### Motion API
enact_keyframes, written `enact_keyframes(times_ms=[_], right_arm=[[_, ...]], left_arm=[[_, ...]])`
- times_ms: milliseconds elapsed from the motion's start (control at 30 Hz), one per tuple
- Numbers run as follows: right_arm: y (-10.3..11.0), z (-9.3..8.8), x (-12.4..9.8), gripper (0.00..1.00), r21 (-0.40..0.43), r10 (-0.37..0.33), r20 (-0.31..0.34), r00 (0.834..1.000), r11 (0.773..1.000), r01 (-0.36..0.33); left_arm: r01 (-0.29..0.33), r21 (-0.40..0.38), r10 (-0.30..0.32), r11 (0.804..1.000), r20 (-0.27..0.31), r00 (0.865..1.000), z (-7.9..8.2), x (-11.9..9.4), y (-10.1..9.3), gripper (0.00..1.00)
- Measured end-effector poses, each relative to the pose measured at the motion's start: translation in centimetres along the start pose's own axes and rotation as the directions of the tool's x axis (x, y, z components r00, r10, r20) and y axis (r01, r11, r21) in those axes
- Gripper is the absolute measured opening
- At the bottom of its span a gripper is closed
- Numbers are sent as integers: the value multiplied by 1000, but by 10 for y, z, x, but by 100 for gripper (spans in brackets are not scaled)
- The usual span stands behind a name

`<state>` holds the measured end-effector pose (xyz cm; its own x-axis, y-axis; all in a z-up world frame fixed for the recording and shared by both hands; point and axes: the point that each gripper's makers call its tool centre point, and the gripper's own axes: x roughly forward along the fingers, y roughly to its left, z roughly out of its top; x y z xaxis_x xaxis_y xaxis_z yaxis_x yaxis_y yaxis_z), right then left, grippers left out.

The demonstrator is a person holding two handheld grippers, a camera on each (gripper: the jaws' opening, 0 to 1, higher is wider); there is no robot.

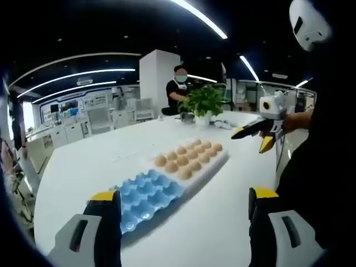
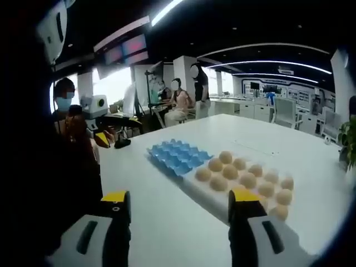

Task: Place the egg into an empty slot of the egg tray after lifting it from the table, then release the egg inside the slot.

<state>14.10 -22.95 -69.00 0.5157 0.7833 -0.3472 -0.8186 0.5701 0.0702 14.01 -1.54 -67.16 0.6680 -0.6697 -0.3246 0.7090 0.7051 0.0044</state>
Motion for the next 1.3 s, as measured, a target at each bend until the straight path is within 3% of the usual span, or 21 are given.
enact_keyframes(times_ms=[1300], right_arm=[[-1, -1, 10, 73, 27, -12, 9, 1000, 1000, 12]], left_arm=[[1, -20, -1, 1000, -1, 1000, -3, -1, 4, 96]])
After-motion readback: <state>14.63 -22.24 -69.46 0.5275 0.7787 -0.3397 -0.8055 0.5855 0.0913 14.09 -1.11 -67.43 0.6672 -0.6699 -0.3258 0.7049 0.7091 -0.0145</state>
